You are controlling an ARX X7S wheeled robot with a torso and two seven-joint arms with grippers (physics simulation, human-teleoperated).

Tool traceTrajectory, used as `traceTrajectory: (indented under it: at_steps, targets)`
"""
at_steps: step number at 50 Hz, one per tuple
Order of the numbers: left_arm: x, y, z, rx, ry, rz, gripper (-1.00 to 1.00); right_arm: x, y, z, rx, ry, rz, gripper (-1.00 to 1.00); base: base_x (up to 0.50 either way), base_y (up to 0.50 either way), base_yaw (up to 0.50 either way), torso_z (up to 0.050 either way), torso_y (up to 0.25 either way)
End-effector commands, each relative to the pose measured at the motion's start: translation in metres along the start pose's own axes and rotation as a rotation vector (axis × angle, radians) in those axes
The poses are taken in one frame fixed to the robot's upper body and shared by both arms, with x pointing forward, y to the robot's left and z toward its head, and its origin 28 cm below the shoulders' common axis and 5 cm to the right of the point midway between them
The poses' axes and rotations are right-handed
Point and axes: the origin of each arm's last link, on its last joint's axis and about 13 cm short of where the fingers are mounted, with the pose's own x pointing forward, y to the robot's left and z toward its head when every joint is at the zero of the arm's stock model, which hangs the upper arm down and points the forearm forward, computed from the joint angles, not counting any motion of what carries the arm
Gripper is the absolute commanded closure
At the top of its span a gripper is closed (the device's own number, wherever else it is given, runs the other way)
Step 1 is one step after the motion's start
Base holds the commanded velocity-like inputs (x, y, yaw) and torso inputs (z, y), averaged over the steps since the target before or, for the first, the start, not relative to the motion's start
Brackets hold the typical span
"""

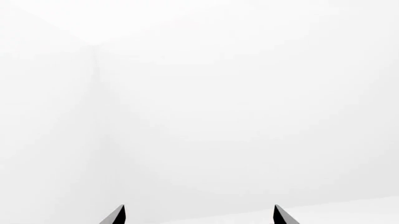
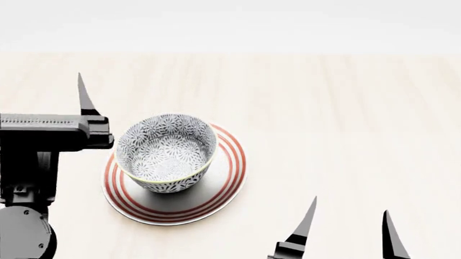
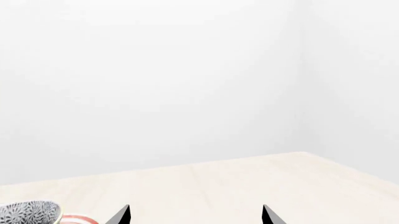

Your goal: Put the bowl on the plate.

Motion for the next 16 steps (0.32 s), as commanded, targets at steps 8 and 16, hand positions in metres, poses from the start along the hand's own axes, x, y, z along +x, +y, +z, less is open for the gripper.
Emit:
traceTrajectory:
  at_steps: [8,16]
  targets:
    - [-0.129,0.041,-0.062,-0.078,-0.012,0.170,-1.00,-0.010,0.006,-0.021,-0.069,0.077,0.080,-1.00,0.00,0.00,0.00,0.000,0.000]
    - [-0.125,0.045,-0.060,-0.104,-0.022,0.218,-1.00,-0.013,0.006,-0.027,-0.074,0.076,0.093,-1.00,0.00,0.00,0.00,0.000,0.000]
